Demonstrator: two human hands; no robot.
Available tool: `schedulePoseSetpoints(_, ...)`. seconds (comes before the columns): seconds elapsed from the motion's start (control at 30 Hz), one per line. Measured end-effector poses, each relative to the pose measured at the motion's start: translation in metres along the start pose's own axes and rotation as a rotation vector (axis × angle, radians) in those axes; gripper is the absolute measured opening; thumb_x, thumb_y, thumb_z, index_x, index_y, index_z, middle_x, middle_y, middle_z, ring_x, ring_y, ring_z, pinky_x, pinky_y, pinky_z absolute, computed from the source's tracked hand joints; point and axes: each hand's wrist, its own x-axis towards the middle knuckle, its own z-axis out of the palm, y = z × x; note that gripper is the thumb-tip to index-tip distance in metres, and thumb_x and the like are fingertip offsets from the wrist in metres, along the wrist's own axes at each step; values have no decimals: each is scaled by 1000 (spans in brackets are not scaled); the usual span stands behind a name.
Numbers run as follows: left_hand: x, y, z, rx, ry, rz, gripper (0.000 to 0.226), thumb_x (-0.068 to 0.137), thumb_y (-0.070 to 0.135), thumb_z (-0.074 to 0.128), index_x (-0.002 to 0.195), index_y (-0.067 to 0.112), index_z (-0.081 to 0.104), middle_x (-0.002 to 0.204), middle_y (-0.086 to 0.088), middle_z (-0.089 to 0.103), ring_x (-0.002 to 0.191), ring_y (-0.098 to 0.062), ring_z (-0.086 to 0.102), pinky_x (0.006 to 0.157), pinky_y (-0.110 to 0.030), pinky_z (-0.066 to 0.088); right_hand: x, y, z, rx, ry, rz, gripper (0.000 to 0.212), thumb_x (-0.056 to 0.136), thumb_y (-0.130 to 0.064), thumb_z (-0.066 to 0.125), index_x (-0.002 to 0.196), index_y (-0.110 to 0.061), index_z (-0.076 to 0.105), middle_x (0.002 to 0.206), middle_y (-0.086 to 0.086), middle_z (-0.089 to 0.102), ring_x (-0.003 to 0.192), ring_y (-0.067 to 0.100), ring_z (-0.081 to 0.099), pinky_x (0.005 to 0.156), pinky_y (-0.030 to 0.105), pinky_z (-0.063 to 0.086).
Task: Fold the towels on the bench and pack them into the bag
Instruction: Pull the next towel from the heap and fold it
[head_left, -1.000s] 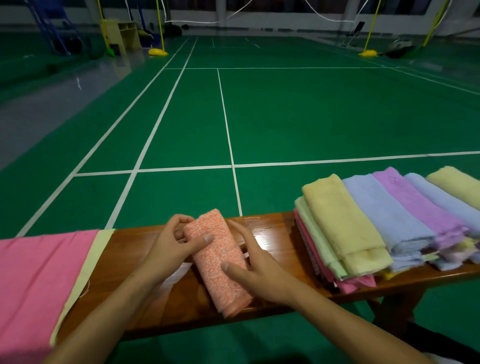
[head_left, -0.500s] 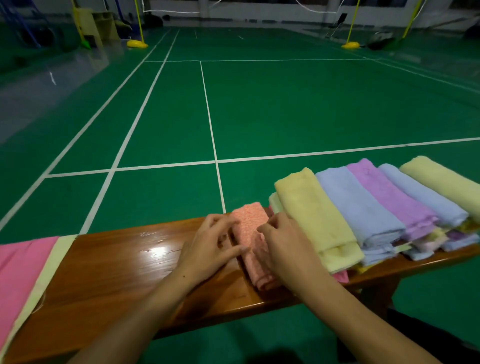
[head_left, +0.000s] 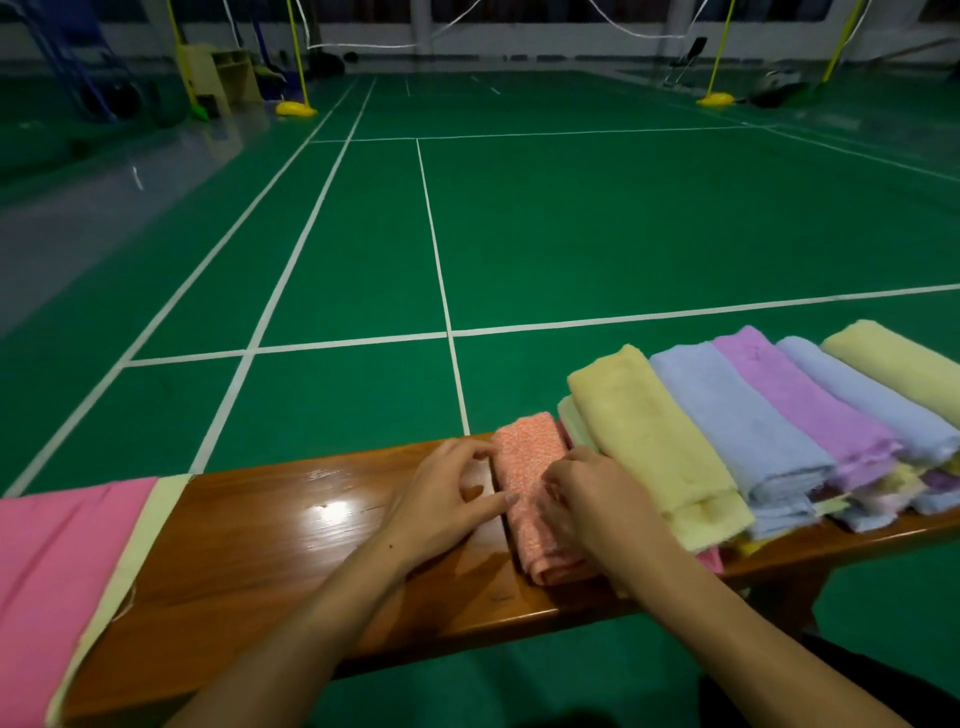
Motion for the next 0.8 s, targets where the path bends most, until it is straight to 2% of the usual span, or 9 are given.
schedulePoseSetpoints(0.07, -10, -2, -19, -5, 35, -2, 46, 88, 62, 73, 127, 40, 62, 116, 26, 59, 94, 11, 55, 70, -13, 45, -2, -4, -6, 70, 82, -7, 28, 99, -37, 65, 120, -21, 74, 117, 0, 67, 98, 23, 67, 81, 41, 56)
schedulePoseSetpoints(0.17, -34, -9, -58, 90, 101, 39, 39, 92, 64, 65, 122, 39, 65, 112, 26, 64, 93, 5, 59, 77, -23, 55, -4, -21, -15, 99, 243, -81, 26, 97, -40, 69, 119, -27, 72, 114, -6, 69, 94, 17, 68, 69, 30, 53)
schedulePoseSetpoints(0.23, -53, -16, -88, 146, 139, 51, 33, 95, 62, 63, 119, 39, 66, 108, 27, 65, 92, 2, 61, 77, -21, 55, -5, -41, -18, 98, 332, -147, 25, 96, -43, 68, 116, -28, 70, 111, -7, 69, 95, 16, 66, 68, 30, 54)
schedulePoseSetpoints(0.33, -93, -39, -139, 187, 223, -45, 22, 95, 56, 68, 110, 39, 67, 99, 27, 67, 88, 3, 62, 70, -14, 48, -3, -84, -15, 178, 403, -269, 24, 95, -41, 71, 112, -25, 69, 104, -9, 67, 90, 13, 63, 67, 26, 49)
schedulePoseSetpoints(0.47, -169, -94, -201, 284, 314, -281, 26, 88, 65, 64, 99, 42, 65, 89, 33, 68, 79, 8, 64, 67, -27, 54, -4, -162, -4, 268, 340, -373, 28, 99, -49, 60, 117, -28, 65, 108, -12, 64, 91, 9, 65, 69, 31, 54)
schedulePoseSetpoints(0.53, -206, -122, -223, 353, 315, -408, 26, 89, 68, 63, 98, 43, 64, 87, 32, 67, 77, 8, 64, 69, -28, 56, -4, -206, 4, 270, 300, -405, 32, 99, -51, 54, 121, -29, 61, 111, -12, 63, 93, 10, 65, 68, 32, 54)
schedulePoseSetpoints(0.63, -251, -161, -243, 420, 324, -601, 24, 94, 61, 66, 101, 38, 64, 89, 24, 67, 84, -1, 65, 68, -28, 54, -6, -273, 19, 299, 214, -478, 35, 101, -52, 46, 123, -28, 58, 115, -9, 63, 98, 14, 65, 72, 36, 54)
schedulePoseSetpoints(0.73, -278, -185, -247, 391, 296, -740, 30, 92, 64, 68, 100, 36, 62, 89, 20, 65, 81, 0, 61, 62, -24, 46, -5, -334, 40, 384, 54, -512, 30, 103, -46, 50, 124, -26, 59, 116, -7, 64, 101, 16, 64, 81, 39, 54)
schedulePoseSetpoints(0.8, -286, -197, -242, 375, 291, -776, 31, 90, 64, 70, 96, 36, 61, 87, 19, 65, 81, 0, 61, 60, -24, 43, -2, -369, 56, 493, -66, -450, 30, 102, -41, 56, 125, -23, 62, 113, -6, 68, 99, 16, 65, 85, 41, 55)
